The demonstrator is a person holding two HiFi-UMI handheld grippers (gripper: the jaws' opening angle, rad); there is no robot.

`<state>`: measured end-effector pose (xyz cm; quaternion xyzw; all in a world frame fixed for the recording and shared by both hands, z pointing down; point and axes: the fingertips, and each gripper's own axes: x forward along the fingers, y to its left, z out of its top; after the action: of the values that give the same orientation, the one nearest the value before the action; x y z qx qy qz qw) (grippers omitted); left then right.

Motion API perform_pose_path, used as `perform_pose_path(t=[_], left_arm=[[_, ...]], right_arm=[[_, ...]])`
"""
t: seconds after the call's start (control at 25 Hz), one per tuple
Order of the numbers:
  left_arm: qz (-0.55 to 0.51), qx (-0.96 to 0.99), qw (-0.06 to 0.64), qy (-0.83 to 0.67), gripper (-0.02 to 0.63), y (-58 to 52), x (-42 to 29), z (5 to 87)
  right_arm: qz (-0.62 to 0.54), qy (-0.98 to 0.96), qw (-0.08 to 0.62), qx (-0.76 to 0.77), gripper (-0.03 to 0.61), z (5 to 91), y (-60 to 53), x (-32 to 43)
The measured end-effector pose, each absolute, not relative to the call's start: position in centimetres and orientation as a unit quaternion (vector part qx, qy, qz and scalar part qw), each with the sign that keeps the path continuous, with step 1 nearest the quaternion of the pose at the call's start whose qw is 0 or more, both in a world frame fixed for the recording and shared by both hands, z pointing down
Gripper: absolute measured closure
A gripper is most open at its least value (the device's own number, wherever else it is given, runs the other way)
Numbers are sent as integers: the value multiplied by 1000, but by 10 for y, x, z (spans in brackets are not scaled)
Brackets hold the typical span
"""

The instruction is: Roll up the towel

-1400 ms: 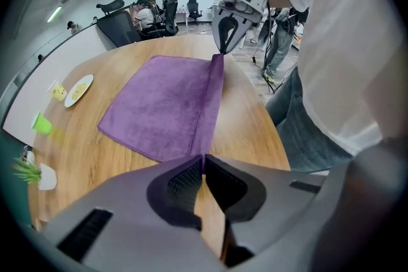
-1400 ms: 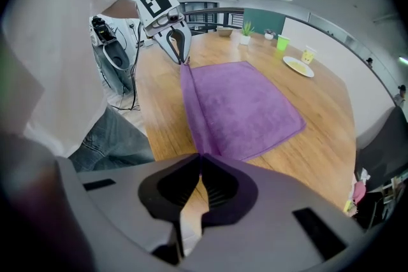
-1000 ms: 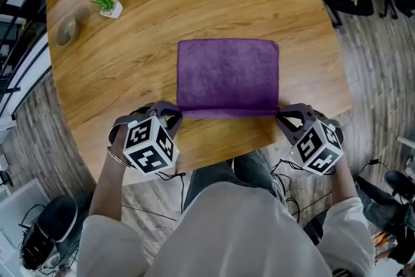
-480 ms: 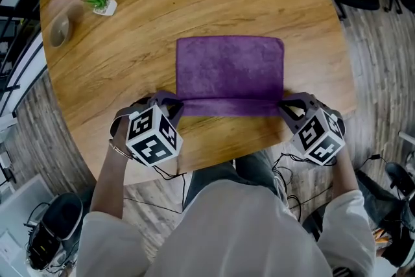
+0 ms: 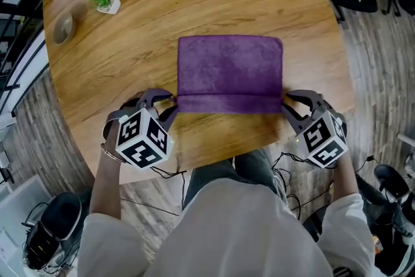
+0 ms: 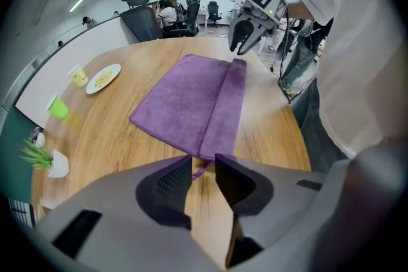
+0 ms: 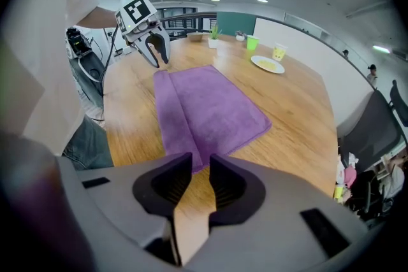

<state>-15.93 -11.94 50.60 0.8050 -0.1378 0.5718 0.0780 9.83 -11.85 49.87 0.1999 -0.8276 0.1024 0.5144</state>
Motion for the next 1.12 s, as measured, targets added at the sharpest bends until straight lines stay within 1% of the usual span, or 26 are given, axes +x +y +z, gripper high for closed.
perform_pose_path(t=[0.16, 0.4, 0.84, 1.04, 1.12], left_arm=[[571, 810, 54, -120, 497, -100, -148, 498], [586, 805, 25, -94, 505, -82, -131, 510], [599, 797, 21, -81, 506, -83, -129, 532], [594, 801, 30, -72, 512, -83, -128, 534], [591, 803, 34, -72, 515, -84, -129, 534]], right_arm=[[79, -827, 527, 178, 489, 492, -99, 90], [71, -829, 535, 150, 489, 503, -73, 78], [50, -817, 557, 142, 500, 528, -74, 85], [38, -814, 563, 140, 525, 532, -79, 85], [36, -814, 562, 142, 552, 533, -81, 85]])
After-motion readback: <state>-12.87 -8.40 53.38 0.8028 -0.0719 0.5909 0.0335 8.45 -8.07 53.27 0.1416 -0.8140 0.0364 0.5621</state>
